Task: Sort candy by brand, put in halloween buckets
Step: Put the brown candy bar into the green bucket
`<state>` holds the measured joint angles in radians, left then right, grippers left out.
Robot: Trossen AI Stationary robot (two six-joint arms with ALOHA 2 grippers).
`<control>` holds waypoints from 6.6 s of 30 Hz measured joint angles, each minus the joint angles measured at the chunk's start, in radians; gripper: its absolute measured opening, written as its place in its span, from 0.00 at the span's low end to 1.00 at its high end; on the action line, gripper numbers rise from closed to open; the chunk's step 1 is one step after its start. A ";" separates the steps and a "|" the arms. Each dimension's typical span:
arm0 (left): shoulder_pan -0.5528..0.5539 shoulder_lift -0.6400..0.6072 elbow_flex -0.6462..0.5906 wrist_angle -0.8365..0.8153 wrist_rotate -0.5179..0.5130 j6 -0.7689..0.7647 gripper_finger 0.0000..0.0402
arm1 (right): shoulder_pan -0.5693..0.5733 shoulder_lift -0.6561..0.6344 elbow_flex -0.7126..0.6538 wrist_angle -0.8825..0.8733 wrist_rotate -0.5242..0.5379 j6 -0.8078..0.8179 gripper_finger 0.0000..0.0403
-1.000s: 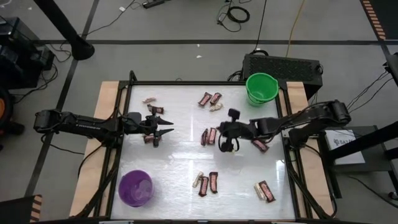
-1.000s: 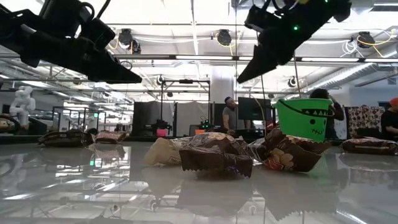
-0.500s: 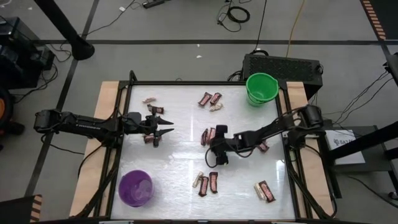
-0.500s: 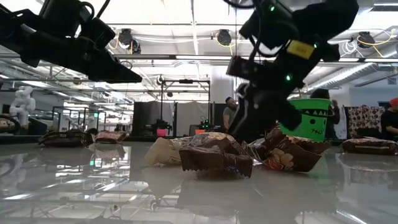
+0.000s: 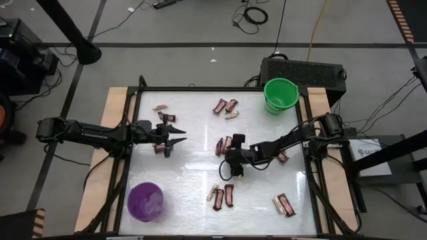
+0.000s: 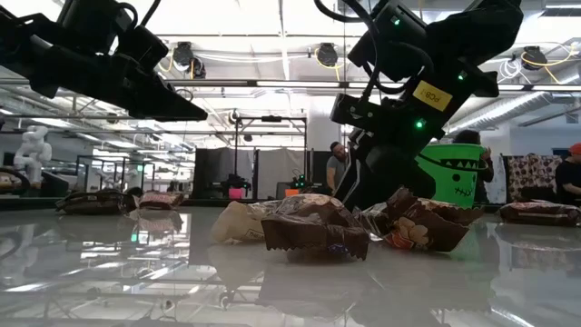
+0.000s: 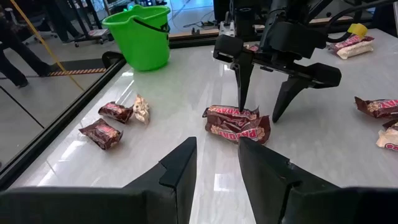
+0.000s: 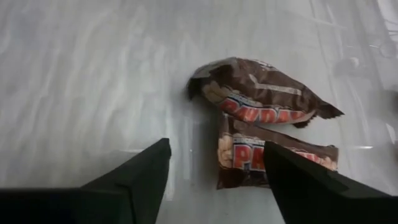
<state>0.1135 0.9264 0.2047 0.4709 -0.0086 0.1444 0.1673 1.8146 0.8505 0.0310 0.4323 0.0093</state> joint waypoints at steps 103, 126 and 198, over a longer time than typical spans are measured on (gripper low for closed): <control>0.000 0.000 0.000 0.021 -0.026 0.001 0.32 | -0.583 -0.707 0.060 -0.223 0.083 0.215 0.44; 0.000 -0.116 0.000 -0.144 -0.549 0.072 0.32 | -0.463 0.152 0.263 0.531 -0.359 0.213 0.42; -0.001 -0.375 0.000 -0.338 -0.624 0.045 0.32 | -0.412 0.824 1.266 -0.004 -0.460 0.241 0.01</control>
<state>0.1127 0.5513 0.2051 0.1334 -0.6327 0.1891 -0.2447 2.6381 2.1166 0.0267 -0.0277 0.2503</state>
